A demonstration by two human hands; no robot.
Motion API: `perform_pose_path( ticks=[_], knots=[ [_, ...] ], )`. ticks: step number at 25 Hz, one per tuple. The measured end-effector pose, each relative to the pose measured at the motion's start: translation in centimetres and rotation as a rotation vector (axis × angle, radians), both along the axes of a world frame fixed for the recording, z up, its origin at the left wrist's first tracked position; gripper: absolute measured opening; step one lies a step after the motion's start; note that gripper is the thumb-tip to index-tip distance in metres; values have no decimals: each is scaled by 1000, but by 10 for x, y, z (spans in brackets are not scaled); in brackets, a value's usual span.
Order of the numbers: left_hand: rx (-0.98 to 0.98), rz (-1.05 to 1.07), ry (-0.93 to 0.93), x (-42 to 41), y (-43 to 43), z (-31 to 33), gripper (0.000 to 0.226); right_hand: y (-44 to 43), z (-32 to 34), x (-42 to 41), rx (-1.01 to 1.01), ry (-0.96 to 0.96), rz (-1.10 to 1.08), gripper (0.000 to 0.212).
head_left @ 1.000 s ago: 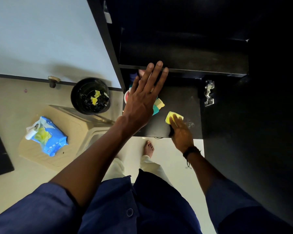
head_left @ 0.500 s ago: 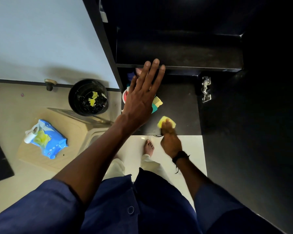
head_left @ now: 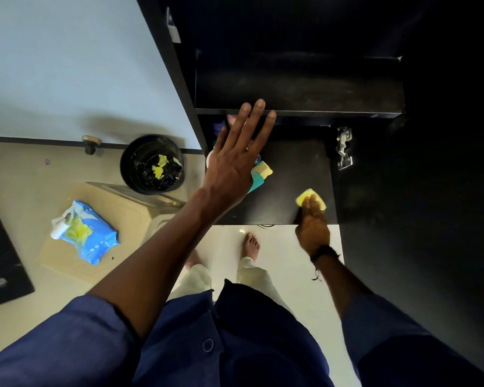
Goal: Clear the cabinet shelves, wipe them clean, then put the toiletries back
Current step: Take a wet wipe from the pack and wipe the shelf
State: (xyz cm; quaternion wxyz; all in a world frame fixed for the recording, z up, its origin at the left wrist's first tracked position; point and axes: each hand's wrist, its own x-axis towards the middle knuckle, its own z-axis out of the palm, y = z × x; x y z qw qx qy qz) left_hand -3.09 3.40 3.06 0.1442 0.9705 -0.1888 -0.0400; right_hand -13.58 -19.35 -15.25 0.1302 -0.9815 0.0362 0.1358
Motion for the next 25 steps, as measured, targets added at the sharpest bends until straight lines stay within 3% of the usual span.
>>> perform_pose_path(
  ticks=[3, 5, 8, 13, 16, 18, 20, 22, 25],
  knots=[
    [-4, -10, -6, 0, 1, -1, 104, 78, -13, -20, 78, -104, 190, 56],
    [7, -15, -20, 1, 3, -4, 109, 122, -2, -33, 142, -27, 371, 58],
    [15, -26, -16, 3, 5, -8, 115, 113, -1, -28, 136, 7, 492, 58],
    [-1, -16, -3, 3, 4, -8, 115, -25, 7, -2, 13, -28, 102, 56],
    [-2, -5, 0, 2, 1, -9, 110, -45, 19, 12, 22, 48, -85, 56],
    [-8, 5, 2, 2, 0, -8, 109, -11, 17, 3, 56, 67, -78, 59],
    [-6, -2, 0, 2, 1, -6, 108, 25, 9, -24, 89, 64, 101, 58],
    [2, -8, -6, 2, 3, -5, 108, 29, 20, -37, 83, 181, 292, 53],
    [8, 2, -8, 2, 3, -5, 109, -7, 24, 1, -52, 219, 227, 68]
  ],
)
